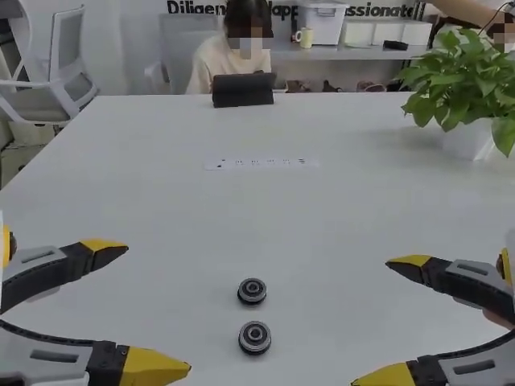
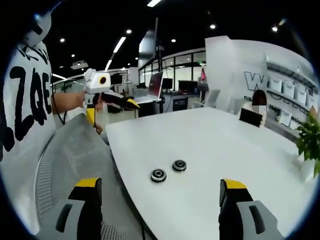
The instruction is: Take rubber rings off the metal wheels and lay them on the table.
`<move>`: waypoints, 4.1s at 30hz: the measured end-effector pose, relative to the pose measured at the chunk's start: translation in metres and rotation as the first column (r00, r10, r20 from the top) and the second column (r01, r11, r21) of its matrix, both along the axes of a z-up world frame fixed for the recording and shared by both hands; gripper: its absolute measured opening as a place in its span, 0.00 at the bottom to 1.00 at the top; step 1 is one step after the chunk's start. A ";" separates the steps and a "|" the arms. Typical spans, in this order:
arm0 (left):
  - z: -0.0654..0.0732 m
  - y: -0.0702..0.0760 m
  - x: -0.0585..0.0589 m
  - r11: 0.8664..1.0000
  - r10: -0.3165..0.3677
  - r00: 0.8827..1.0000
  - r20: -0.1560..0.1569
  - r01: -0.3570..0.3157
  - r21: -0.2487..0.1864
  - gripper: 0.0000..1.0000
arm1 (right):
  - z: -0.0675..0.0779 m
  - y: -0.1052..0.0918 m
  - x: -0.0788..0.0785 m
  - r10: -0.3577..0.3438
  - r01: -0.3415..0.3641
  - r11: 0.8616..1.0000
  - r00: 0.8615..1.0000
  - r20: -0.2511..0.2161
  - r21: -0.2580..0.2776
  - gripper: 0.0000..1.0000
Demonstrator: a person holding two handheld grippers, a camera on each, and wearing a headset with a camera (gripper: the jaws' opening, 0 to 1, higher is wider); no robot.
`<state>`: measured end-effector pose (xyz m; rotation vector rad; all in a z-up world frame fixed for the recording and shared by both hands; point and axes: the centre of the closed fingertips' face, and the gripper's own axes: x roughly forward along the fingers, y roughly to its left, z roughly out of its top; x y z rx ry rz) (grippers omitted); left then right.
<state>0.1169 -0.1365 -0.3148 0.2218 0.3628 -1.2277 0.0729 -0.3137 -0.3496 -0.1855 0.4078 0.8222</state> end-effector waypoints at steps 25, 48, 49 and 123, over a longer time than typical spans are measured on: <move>-0.003 -0.008 0.009 0.999 -0.032 0.999 0.019 0.032 0.024 0.99 | -0.002 0.014 0.014 0.042 -0.042 0.999 0.999 0.008 -0.008 0.96; -0.015 -0.030 0.027 0.995 -0.089 0.996 0.011 0.088 0.052 0.94 | -0.014 0.027 0.037 0.107 -0.107 0.994 0.994 0.005 -0.034 0.86; -0.017 -0.031 0.028 0.994 -0.092 0.996 0.005 0.092 0.055 0.94 | -0.014 0.028 0.039 0.109 -0.109 0.994 0.994 0.007 -0.024 0.84; -0.102 -0.074 0.038 0.952 -0.233 0.961 -0.149 0.257 0.167 0.42 | -0.104 0.058 0.069 0.242 -0.259 0.961 0.958 -0.156 -0.101 0.45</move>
